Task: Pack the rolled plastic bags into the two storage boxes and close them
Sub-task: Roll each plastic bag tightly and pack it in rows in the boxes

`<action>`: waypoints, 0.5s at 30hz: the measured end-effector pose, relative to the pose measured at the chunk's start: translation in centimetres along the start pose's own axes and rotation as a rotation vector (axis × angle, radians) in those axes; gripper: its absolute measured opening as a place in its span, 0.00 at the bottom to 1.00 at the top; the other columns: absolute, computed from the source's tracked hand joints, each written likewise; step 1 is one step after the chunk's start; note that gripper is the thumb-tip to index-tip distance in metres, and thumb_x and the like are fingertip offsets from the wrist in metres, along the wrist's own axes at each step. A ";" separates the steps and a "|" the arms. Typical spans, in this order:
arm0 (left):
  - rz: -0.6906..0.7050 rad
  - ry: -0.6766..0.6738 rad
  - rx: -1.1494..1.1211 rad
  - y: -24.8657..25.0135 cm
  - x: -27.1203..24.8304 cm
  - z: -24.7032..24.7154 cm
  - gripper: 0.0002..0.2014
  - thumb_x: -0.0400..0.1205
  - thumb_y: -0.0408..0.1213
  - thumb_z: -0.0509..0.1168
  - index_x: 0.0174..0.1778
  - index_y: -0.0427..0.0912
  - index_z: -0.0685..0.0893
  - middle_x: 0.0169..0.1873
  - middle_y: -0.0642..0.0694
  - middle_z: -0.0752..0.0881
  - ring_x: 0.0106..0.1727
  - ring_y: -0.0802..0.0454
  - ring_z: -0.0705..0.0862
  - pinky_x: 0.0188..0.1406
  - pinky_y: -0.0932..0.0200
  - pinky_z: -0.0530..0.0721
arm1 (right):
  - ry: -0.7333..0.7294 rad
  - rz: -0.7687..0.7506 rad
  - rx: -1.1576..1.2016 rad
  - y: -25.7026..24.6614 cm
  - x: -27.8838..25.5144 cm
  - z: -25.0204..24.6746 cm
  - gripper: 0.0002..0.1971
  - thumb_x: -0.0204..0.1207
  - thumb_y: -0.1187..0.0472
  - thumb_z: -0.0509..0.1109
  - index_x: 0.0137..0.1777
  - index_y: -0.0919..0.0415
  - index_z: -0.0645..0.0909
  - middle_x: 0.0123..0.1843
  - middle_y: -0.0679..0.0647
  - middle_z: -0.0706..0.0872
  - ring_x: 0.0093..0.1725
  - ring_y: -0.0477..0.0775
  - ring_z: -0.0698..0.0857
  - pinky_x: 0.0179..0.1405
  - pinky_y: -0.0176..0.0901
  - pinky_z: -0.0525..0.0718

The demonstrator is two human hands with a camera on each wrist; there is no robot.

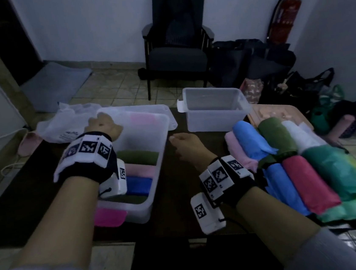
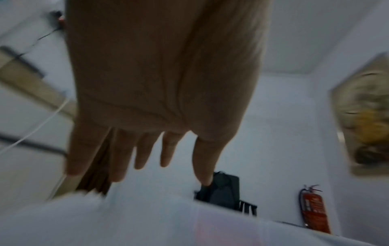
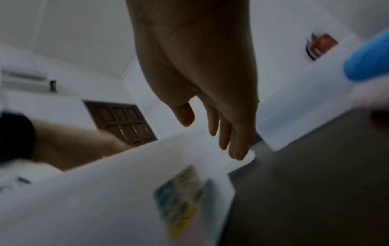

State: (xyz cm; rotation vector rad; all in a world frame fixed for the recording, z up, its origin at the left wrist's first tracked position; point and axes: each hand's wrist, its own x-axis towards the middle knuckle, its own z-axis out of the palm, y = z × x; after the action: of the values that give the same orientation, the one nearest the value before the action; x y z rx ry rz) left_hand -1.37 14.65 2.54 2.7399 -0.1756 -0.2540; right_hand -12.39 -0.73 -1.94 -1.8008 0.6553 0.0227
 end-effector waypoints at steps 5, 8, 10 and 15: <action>0.318 0.078 -0.130 7.5 -5.5 -2.4 0.24 0.86 0.45 0.57 0.77 0.40 0.67 0.75 0.38 0.69 0.73 0.40 0.71 0.68 0.45 0.70 | 0.373 -0.076 -0.589 3.6 2.3 -7.1 0.20 0.81 0.58 0.62 0.72 0.59 0.72 0.67 0.60 0.79 0.67 0.60 0.77 0.63 0.49 0.75; 0.464 0.001 -0.231 11.3 -9.2 0.1 0.20 0.86 0.51 0.52 0.71 0.45 0.72 0.67 0.43 0.76 0.61 0.47 0.77 0.59 0.49 0.74 | 0.565 -0.013 -0.705 5.2 3.0 -11.0 0.22 0.79 0.60 0.62 0.72 0.65 0.69 0.71 0.67 0.71 0.71 0.68 0.68 0.66 0.56 0.71; 0.498 -0.110 -0.211 12.5 -10.7 3.5 0.21 0.86 0.53 0.51 0.71 0.48 0.71 0.68 0.44 0.75 0.63 0.47 0.77 0.62 0.48 0.75 | 0.598 0.054 -0.704 6.2 3.7 -12.9 0.23 0.79 0.58 0.64 0.71 0.67 0.67 0.71 0.67 0.69 0.71 0.68 0.67 0.66 0.57 0.70; 0.378 -0.398 0.037 9.6 -12.5 14.3 0.34 0.84 0.59 0.50 0.82 0.53 0.44 0.83 0.44 0.43 0.83 0.43 0.45 0.80 0.41 0.48 | 0.582 0.180 -0.688 8.0 5.5 -14.9 0.35 0.74 0.52 0.71 0.74 0.69 0.62 0.72 0.68 0.69 0.72 0.66 0.69 0.67 0.54 0.68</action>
State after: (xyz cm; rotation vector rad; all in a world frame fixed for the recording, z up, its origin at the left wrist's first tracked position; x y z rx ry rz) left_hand -17.27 2.56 -4.92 2.5926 -0.7988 -0.6878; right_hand -15.83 -17.70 -5.78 -2.4251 1.3433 -0.1818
